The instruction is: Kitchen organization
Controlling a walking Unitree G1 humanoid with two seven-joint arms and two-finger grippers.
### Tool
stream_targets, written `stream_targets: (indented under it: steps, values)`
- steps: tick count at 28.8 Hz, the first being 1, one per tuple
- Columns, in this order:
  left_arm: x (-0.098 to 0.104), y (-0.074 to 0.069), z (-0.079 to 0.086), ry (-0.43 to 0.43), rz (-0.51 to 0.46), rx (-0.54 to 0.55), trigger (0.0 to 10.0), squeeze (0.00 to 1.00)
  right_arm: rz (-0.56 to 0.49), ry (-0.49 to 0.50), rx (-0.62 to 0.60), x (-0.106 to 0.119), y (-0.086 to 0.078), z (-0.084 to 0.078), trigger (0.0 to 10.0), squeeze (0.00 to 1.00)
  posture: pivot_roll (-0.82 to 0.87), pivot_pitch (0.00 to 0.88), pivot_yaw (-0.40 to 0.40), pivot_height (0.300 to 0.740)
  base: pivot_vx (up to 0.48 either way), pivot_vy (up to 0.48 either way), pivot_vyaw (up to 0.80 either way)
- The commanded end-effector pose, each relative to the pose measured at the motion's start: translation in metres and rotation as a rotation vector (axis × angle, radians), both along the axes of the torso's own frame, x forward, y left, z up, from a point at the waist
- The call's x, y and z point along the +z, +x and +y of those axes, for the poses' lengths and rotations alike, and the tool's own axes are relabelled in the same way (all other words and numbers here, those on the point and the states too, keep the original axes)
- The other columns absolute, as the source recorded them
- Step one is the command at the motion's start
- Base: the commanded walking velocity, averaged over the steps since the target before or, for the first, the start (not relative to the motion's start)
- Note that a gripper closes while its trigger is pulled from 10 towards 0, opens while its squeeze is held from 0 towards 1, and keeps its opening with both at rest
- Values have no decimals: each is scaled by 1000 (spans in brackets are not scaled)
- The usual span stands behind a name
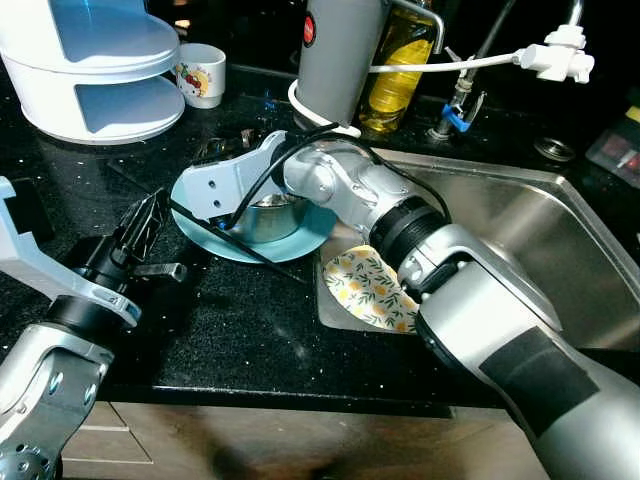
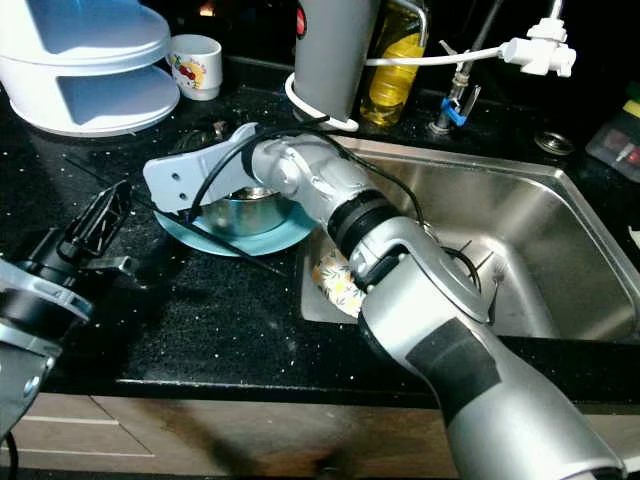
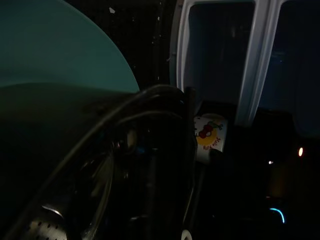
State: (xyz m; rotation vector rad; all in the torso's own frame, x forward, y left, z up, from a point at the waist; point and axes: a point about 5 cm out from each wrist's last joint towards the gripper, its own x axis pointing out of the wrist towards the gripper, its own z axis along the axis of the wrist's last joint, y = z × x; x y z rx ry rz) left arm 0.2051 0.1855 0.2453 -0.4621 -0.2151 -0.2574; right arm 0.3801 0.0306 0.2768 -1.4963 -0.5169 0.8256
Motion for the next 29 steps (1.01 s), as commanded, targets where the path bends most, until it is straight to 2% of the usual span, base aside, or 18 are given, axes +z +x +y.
stream_targets:
  steps: [1, 9, 15, 18, 19, 20, 21, 22, 24, 26, 27, 28, 29]
  values:
    - [6, -9, -18, 35, -32, -103, 10000, 0, 25, -101, -36, -22, 2, -5, 0, 0, 179, 96, -183, 740, 0, 0, 0]
    - [6, -7, -18, 34, -28, -100, 10000, 0, 2, -78, -55, -14, 6, -9, 0, 0, 177, 94, -178, 740, 0, 0, 0]
    - [8, -5, -18, 38, -37, -106, 10000, 0, -60, 26, -56, 3, 8, -11, 0, 0, 184, 78, -166, 740, 0, 0, 0]
    - [11, -2, -16, 44, -51, -107, 10000, 0, -139, 177, -66, 25, 10, -18, 0, 0, 187, 65, -154, 740, 0, 0, 0]
    - [11, -2, -16, 44, -51, -107, 10000, 0, -139, 177, -66, 25, 10, -18, 0, 0, 187, 65, -154, 740, 0, 0, 0]
    - [11, -1, -15, 45, -56, -108, 10000, 0, -166, 238, -76, 33, 11, -22, 0, 0, 185, 55, -145, 740, 0, 0, 0]
    - [13, 3, -16, 46, -68, -118, 10000, 0, -220, 381, -102, 52, 13, -36, 0, 0, 181, 46, -137, 740, 0, 0, 0]
    - [13, 3, -16, 46, -68, -118, 10000, 0, -220, 381, -102, 52, 13, -36, 0, 0, 181, 46, -137, 740, 0, 0, 0]
    - [14, 6, -20, 44, -77, -135, 10000, 0, -252, 496, -143, 63, 15, -51, 0, 0, 175, 38, -127, 740, 0, 0, 0]
    - [14, 10, -26, 41, -84, -158, 10000, 0, -272, 570, -188, 68, 18, -68, 0, 0, 166, 27, -111, 740, 0, 0, 0]
    - [14, 10, -26, 41, -84, -158, 10000, 0, -272, 570, -188, 68, 18, -68, 0, 0, 166, 27, -111, 740, 0, 0, 0]
    - [14, 11, -29, 38, -87, -169, 10000, 0, -278, 602, -202, 69, 18, -75, 0, 0, 166, 27, -111, 740, 0, 0, 0]
    - [15, 12, -32, 42, -93, -182, 10000, 0, -266, 674, -206, 70, 18, -84, 0, 0, 162, 23, -104, 740, 0, 0, 0]
